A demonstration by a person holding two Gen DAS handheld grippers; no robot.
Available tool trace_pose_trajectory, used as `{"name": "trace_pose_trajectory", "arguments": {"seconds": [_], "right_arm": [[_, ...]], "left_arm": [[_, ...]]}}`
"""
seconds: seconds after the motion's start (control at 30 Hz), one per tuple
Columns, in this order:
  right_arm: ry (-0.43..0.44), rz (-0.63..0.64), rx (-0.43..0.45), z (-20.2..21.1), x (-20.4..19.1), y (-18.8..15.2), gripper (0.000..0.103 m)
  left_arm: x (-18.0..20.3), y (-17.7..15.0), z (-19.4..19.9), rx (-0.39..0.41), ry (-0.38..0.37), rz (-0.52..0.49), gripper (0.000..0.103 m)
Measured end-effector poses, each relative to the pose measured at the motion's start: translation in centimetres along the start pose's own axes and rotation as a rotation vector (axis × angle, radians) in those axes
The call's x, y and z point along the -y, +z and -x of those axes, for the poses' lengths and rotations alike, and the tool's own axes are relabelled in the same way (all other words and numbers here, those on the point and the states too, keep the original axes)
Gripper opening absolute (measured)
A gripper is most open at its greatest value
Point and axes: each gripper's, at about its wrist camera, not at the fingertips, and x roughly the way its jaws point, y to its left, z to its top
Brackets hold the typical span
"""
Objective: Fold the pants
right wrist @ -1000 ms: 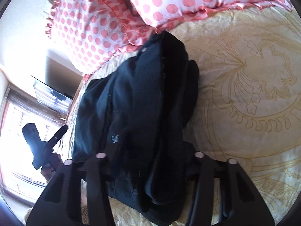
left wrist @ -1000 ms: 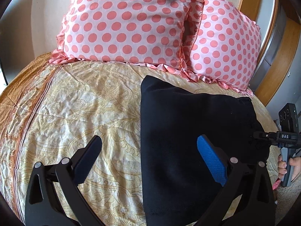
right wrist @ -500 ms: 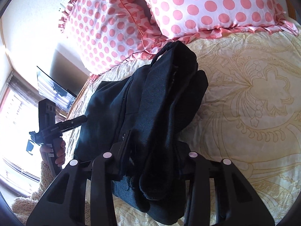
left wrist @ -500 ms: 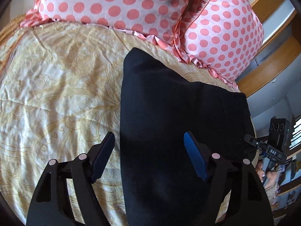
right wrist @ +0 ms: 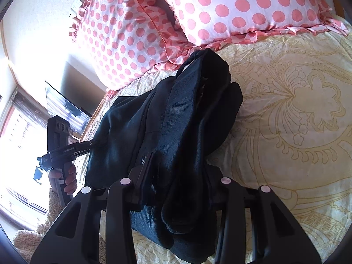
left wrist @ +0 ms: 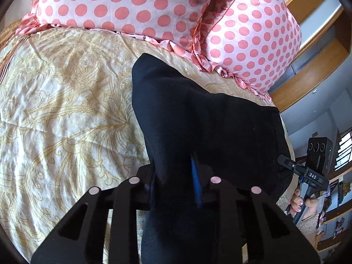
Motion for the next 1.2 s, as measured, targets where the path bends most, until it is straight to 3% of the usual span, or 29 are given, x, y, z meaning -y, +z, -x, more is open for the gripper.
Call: {"name": "trace_pose_trajectory", "arguments": {"seconds": [0.07, 0.2, 0.33, 0.57, 1.0, 1.2], "right_arm": [[-0.002, 0.001, 0.0, 0.0, 0.0, 0.0, 0.04], [-0.041, 0.025, -0.017, -0.2, -0.2, 0.2, 0.041], [-0.045, -0.007, -0.043, -1.2, 0.7, 0.1, 0.048], [0.025, -0.017, 0.01, 0.2, -0.1, 0.9, 0.038], [0.074, -0.057, 0.048, -2.2, 0.5, 7.5, 0.035], [0.096, -0.096, 0.076, -4.0, 2.3, 10.3, 0.035]], "left_arm": [[0.7, -0.1, 0.2, 0.014, 0.017, -0.027, 0.016], [2.0, -0.3, 0.0, 0.028, 0.09, -0.094, 0.015], [2.3, -0.4, 0.0, 0.039, 0.11, -0.105, 0.013], [3.6, -0.1, 1.5, 0.103, 0.112, -0.128, 0.011], [6.5, 5.9, 1.5, 0.197, 0.123, -0.164, 0.01], [4.8, 8.6, -0.4, 0.229, 0.121, -0.11, 0.01]]}}
